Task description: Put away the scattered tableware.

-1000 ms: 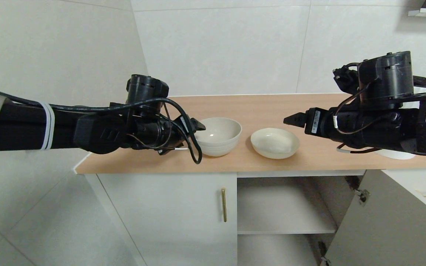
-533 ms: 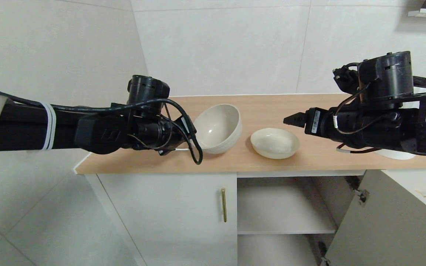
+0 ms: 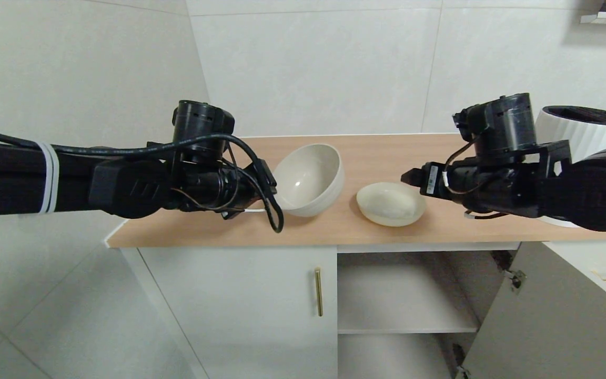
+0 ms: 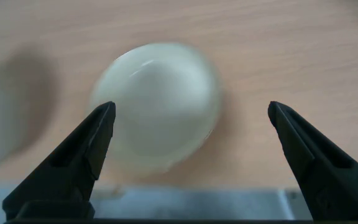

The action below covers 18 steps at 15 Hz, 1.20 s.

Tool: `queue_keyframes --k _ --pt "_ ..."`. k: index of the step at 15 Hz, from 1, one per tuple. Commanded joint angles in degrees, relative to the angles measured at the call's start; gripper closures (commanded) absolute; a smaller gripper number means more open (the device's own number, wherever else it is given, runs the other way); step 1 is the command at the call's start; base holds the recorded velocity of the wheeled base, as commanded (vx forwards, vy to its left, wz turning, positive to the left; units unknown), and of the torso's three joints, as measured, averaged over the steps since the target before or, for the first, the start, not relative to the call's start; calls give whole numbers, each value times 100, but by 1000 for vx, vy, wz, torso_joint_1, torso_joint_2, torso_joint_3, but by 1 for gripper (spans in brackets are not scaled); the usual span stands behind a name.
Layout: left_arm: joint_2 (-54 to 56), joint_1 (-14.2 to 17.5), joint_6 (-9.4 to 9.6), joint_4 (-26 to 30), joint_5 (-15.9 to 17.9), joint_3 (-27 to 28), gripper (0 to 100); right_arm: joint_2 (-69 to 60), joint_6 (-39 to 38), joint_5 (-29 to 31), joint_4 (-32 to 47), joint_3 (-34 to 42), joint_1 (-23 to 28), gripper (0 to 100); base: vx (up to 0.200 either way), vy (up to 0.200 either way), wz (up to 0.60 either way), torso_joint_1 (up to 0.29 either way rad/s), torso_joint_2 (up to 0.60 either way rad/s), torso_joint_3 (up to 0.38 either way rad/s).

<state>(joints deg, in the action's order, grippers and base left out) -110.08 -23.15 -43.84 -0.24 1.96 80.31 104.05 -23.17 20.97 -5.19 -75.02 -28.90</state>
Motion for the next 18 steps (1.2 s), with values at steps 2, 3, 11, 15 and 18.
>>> queue_keyframes --k 2,3,11,15,18 --pt "118 -32 -2 -2 59 -59 100 713 15 136 1 -311 245 0 0 0 0 0 0 0" --pt "118 -40 -2 -2 59 -59 100 828 32 144 10 -329 289 0 0 0 0 0 0 0" --pt "136 -40 -2 -2 59 -59 100 1100 41 180 -8 -347 298 100 0 0 0 0 0 0" --pt "154 -40 -2 7 59 -68 100 1100 15 153 -17 -355 298 100 0 0 0 0 0 0" --pt "250 -40 7 7 59 -130 100 977 -20 127 -17 -347 298 100 0 0 0 0 0 0"
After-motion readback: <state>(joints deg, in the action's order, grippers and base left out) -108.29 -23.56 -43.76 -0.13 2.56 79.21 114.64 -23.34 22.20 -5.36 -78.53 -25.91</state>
